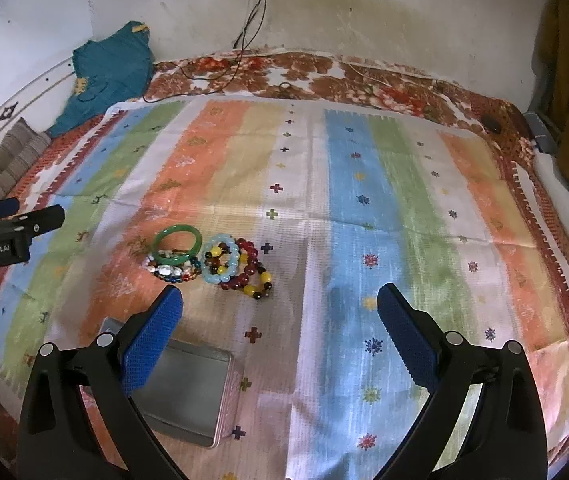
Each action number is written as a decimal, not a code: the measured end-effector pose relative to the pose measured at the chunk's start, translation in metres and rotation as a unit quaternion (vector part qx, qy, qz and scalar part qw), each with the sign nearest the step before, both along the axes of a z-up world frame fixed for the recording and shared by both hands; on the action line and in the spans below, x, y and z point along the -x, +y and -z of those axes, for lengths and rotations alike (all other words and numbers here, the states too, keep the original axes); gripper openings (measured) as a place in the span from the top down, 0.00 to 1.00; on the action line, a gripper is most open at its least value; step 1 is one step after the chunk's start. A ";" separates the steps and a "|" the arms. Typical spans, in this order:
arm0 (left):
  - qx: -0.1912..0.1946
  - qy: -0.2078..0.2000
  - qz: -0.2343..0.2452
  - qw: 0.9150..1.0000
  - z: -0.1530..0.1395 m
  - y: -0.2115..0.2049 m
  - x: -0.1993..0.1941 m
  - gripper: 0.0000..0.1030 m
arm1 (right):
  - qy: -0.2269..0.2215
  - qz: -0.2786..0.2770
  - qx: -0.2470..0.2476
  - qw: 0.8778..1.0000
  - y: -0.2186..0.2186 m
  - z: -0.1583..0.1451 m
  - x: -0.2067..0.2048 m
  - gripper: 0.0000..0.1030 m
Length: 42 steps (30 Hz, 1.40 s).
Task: Organize jewelry
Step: 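Move both grippers forward toward the bracelet cluster beside the tin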
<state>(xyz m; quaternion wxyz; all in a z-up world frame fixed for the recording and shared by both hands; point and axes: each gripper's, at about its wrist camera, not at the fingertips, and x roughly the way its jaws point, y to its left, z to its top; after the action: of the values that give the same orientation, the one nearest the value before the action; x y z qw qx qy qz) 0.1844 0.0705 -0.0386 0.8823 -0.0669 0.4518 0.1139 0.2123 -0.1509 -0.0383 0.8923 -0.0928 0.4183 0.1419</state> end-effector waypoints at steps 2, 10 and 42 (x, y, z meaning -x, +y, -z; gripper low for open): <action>0.002 0.004 0.001 1.000 0.004 0.001 -0.005 0.05 | 0.002 0.000 0.000 1.000 0.001 0.002 -0.003 0.04; -0.002 0.023 0.002 1.000 0.016 0.003 -0.025 0.05 | 0.009 -0.013 0.006 1.000 0.012 0.007 -0.012 0.04; 0.024 0.072 0.013 0.997 0.061 0.017 -0.079 0.05 | 0.051 -0.045 0.001 0.998 0.043 0.039 -0.045 0.04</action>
<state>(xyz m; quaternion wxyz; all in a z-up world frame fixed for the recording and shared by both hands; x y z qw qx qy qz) 0.2638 0.0874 -0.0994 0.8470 -0.0738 0.5175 0.0963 0.2577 -0.1078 -0.0771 0.8623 -0.1051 0.4591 0.1862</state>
